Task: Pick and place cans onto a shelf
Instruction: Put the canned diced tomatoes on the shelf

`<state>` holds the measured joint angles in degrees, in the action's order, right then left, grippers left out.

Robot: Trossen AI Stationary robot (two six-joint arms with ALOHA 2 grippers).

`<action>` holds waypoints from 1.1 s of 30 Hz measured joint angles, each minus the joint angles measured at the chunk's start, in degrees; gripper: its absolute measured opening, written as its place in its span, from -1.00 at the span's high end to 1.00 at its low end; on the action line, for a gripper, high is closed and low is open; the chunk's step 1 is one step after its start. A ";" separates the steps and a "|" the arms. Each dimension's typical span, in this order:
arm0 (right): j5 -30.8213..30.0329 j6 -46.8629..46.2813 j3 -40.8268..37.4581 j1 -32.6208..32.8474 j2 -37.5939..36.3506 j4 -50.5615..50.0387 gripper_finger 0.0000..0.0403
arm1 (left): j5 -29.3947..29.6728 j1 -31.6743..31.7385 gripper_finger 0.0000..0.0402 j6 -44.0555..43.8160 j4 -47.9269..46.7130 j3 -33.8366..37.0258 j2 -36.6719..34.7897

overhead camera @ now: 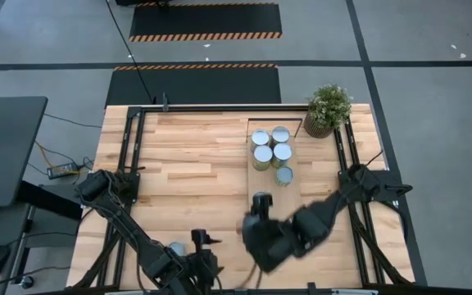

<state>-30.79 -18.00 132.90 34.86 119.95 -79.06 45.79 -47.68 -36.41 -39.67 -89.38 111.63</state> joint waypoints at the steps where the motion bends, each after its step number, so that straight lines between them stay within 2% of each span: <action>1: 0.03 0.05 0.00 -1.11 -0.60 -0.27 -0.59 | 1.59 0.02 -0.93 0.00 -1.93 0.00 0.00; 4: 0.12 -0.16 0.00 -4.87 -2.18 -1.72 -0.59 | 5.41 0.84 -0.93 -0.69 -7.02 0.29 0.00; 9: 0.75 -5.37 -0.02 -12.74 -2.85 -6.01 -0.59 | 8.97 3.24 -0.93 -0.43 -7.24 2.89 0.00; 14: 5.23 -12.60 -0.09 -19.66 -2.85 -11.36 -0.59 | 10.18 4.55 -0.93 -0.69 -8.14 5.79 -0.02; 20: 6.83 -11.78 -0.70 -22.24 -3.29 -11.00 -0.59 | 14.13 4.55 -0.91 -0.34 -8.90 9.75 -0.28; 25: 6.83 -12.50 -0.70 -22.62 -3.13 -10.98 -0.59 | 14.74 4.77 -0.75 -0.31 -8.72 15.28 -4.84; 29: 6.81 -13.69 -3.68 -22.79 -3.07 -10.98 -0.59 | 14.81 6.12 -0.63 3.63 -2.32 21.61 -11.49; 33: 6.78 -15.62 -9.44 -23.00 -4.19 -10.77 -0.59 | 11.79 8.67 -0.53 12.74 11.29 29.13 -17.92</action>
<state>-24.01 -33.62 123.46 11.86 115.76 -89.83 57.59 -39.01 -23.67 -28.39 -60.25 93.72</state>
